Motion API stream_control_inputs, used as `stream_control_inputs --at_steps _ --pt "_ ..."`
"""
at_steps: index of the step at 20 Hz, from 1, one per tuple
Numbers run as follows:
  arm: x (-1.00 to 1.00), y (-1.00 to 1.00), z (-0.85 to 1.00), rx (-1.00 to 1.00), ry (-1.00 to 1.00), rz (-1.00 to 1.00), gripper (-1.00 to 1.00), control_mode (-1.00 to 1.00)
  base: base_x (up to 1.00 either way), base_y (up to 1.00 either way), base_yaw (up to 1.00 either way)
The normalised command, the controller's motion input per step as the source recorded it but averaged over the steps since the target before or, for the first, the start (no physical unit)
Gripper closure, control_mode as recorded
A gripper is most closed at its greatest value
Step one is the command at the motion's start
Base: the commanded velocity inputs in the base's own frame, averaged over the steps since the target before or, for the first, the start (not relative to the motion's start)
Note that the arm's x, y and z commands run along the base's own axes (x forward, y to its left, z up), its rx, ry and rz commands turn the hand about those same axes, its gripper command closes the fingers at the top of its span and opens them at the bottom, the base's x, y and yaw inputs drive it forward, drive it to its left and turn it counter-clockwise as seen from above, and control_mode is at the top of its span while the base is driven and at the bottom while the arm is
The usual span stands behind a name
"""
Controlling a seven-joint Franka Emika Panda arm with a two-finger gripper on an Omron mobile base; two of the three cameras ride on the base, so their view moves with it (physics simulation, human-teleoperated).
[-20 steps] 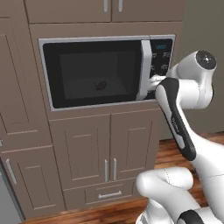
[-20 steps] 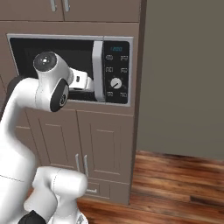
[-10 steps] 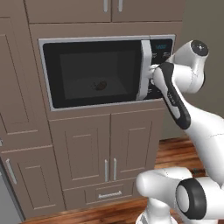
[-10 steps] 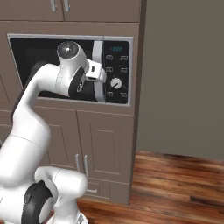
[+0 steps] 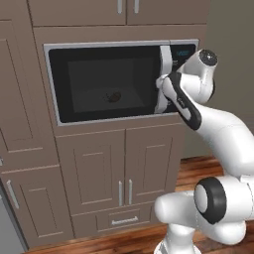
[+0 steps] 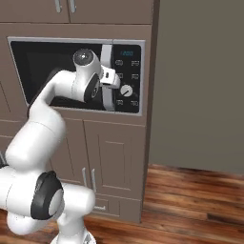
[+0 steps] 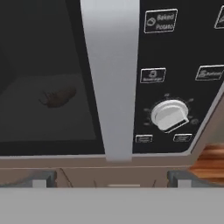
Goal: Open the microwave door.
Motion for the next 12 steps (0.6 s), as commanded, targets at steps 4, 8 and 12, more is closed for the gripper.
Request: stream_control_inputs --at_steps 4,8,12 --pt "0.73 0.00 -0.11 0.00 0.00 0.00 -1.00 -1.00 0.00 0.00 0.00" --pt "0.65 0.00 -0.09 0.00 0.00 0.00 -1.00 -1.00 0.00 0.00 0.00" --pt "0.69 0.00 -0.11 0.00 0.00 0.00 -1.00 -1.00 0.00 0.00 0.00"
